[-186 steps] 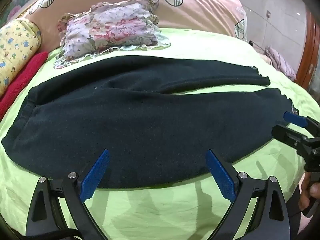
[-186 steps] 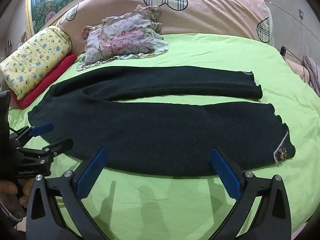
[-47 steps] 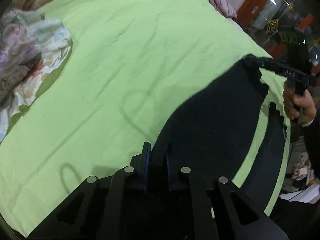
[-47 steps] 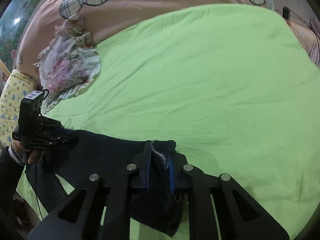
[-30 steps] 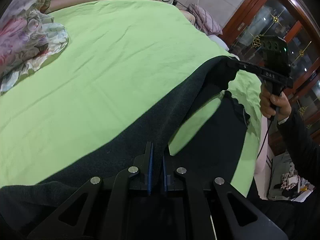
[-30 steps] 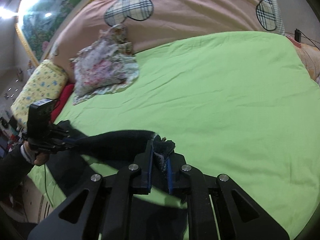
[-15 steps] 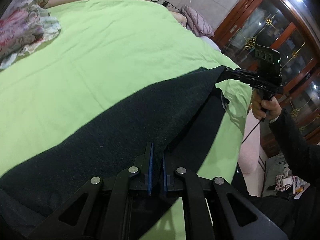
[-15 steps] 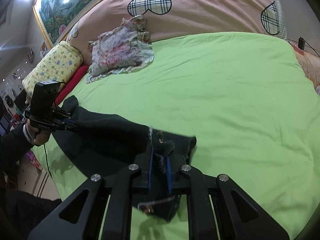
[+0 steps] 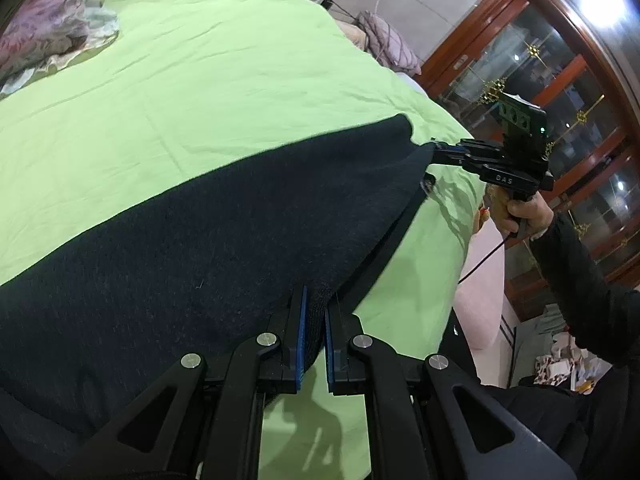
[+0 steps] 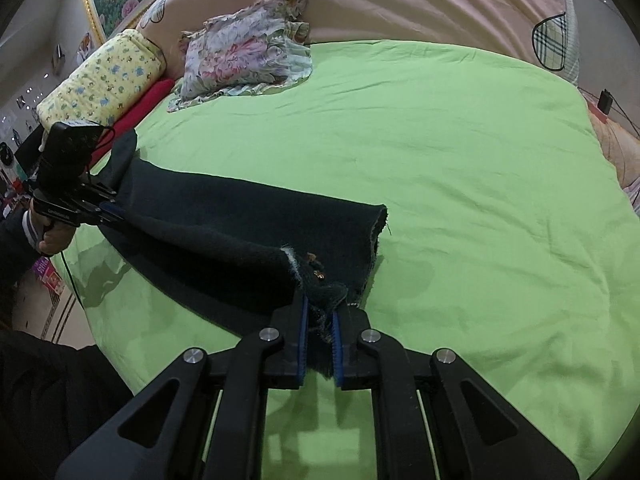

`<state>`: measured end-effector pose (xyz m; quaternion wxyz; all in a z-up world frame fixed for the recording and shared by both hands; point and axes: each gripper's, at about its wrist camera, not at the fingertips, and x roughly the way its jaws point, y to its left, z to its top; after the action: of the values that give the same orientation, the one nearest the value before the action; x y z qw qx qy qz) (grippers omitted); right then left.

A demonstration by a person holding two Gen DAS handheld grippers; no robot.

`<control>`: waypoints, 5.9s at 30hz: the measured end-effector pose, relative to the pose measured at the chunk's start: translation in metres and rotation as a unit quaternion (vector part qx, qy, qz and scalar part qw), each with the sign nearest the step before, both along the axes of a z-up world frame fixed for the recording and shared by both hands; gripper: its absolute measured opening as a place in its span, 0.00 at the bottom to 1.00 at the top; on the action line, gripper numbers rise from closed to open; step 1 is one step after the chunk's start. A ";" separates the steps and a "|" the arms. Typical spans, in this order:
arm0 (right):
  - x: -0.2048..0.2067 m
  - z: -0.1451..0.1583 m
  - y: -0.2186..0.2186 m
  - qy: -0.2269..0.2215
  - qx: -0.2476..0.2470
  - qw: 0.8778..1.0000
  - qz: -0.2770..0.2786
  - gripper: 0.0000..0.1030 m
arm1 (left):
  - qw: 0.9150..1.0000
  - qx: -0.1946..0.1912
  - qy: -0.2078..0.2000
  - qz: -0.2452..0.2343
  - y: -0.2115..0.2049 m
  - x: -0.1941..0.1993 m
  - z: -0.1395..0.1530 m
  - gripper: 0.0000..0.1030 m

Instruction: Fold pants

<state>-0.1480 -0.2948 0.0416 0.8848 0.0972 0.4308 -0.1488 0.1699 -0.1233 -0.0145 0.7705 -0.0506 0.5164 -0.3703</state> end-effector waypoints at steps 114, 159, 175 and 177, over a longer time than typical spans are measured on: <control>0.280 -0.085 0.296 0.036 0.042 0.951 0.303 0.16 | 0.848 -0.093 -0.040 0.521 0.373 -0.119 -0.024 0.10; 0.369 -0.092 0.173 0.060 0.120 0.982 0.134 0.45 | 0.814 -0.114 -0.005 0.569 0.366 -0.123 -0.052 0.49; 0.353 -0.060 0.200 0.022 0.021 0.988 0.153 0.10 | 0.801 -0.154 -0.070 0.575 0.357 -0.123 -0.017 0.22; 0.350 -0.049 0.203 0.006 0.016 0.988 0.151 0.06 | 0.802 -0.168 -0.100 0.564 0.350 -0.140 0.008 0.22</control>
<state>0.2019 -0.0919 -0.0078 0.8930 0.0439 0.4478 -0.0073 0.0296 0.2266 -0.0061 0.8701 -0.4246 0.2463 0.0454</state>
